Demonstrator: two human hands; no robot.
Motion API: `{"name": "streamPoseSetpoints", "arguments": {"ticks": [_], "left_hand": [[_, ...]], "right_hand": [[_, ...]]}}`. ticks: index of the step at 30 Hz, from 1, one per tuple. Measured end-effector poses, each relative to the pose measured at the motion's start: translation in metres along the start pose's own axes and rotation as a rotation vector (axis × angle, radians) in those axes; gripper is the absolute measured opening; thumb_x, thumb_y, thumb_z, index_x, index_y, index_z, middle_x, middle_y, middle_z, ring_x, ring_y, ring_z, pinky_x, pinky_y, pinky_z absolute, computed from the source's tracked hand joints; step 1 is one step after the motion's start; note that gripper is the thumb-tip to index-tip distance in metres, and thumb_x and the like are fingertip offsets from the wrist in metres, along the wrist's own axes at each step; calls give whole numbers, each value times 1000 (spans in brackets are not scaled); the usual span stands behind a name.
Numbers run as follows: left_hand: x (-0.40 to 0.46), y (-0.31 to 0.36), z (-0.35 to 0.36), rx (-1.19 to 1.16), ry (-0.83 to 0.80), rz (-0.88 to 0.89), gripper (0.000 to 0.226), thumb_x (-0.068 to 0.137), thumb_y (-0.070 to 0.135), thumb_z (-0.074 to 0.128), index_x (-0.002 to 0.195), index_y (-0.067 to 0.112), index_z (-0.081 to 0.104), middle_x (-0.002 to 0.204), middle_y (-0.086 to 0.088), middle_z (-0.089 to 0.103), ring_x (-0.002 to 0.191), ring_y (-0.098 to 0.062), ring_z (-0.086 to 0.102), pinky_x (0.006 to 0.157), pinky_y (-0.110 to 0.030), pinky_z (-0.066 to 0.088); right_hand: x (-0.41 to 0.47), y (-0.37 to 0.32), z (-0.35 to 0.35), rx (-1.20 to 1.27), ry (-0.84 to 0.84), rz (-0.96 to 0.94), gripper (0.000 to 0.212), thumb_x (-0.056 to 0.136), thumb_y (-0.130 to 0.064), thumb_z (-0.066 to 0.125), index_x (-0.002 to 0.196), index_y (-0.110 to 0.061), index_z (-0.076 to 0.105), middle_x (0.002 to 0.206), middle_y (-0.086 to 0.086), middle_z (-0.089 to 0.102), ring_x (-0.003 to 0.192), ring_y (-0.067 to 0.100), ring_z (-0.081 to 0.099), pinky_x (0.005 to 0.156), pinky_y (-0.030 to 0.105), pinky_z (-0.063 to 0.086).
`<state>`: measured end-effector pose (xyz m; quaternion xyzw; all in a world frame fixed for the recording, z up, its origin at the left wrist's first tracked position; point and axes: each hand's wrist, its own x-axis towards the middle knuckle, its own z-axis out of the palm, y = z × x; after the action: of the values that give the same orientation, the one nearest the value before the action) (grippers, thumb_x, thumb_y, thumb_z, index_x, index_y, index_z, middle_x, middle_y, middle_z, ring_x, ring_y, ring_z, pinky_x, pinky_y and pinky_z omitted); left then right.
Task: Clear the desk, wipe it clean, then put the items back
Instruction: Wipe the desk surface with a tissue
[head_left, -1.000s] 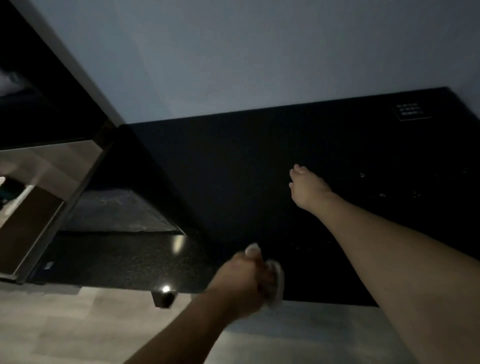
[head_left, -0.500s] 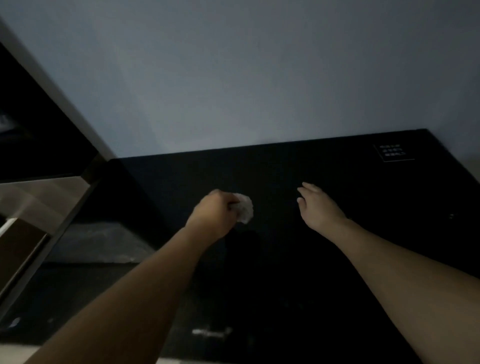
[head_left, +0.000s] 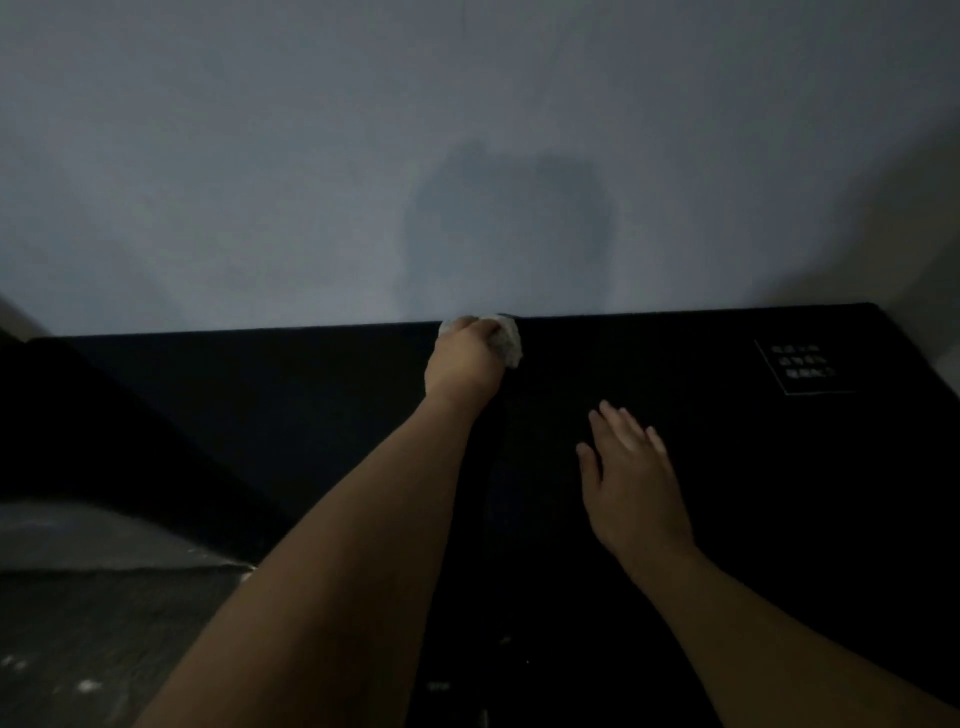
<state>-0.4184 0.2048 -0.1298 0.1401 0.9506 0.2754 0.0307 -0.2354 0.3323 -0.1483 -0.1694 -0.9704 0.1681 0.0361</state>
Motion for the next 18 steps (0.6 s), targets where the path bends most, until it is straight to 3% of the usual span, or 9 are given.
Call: {"name": "streamPoseSetpoints", "arguments": {"ticks": [3, 5, 12, 18], "left_hand": [[18, 2, 15, 235, -54, -22, 29, 89, 27, 54, 117, 31, 62, 128, -2, 56, 123, -25, 47, 86, -41, 51], [10, 5, 17, 320, -55, -4, 34, 89, 29, 54, 123, 31, 59, 128, -1, 54, 121, -25, 46, 82, -40, 48], [-114, 15, -8, 312, -113, 95, 39, 98, 50, 34, 128, 32, 53, 132, 4, 51, 113, -17, 51, 80, -39, 54], [-261, 12, -27, 318, -213, 151, 41, 99, 50, 34, 139, 43, 42, 146, 17, 35, 125, -8, 40, 89, -24, 46]], "right_hand": [[5, 4, 3, -43, -46, 10, 52, 104, -40, 20, 153, -21, 23, 161, -7, 13, 148, 9, 7, 122, 32, 0], [6, 3, 5, -61, -47, 9, 53, 104, -40, 18, 154, -21, 21, 162, -7, 12, 148, 9, 5, 121, 32, -2], [1, 1, -6, -43, -102, -10, 53, 104, -38, 18, 153, -18, 24, 162, -2, 16, 149, 12, 7, 122, 35, 1], [-1, -6, -12, -93, -79, 12, 52, 103, -37, 21, 151, -17, 28, 160, 0, 21, 149, 15, 11, 122, 41, 10]]}}
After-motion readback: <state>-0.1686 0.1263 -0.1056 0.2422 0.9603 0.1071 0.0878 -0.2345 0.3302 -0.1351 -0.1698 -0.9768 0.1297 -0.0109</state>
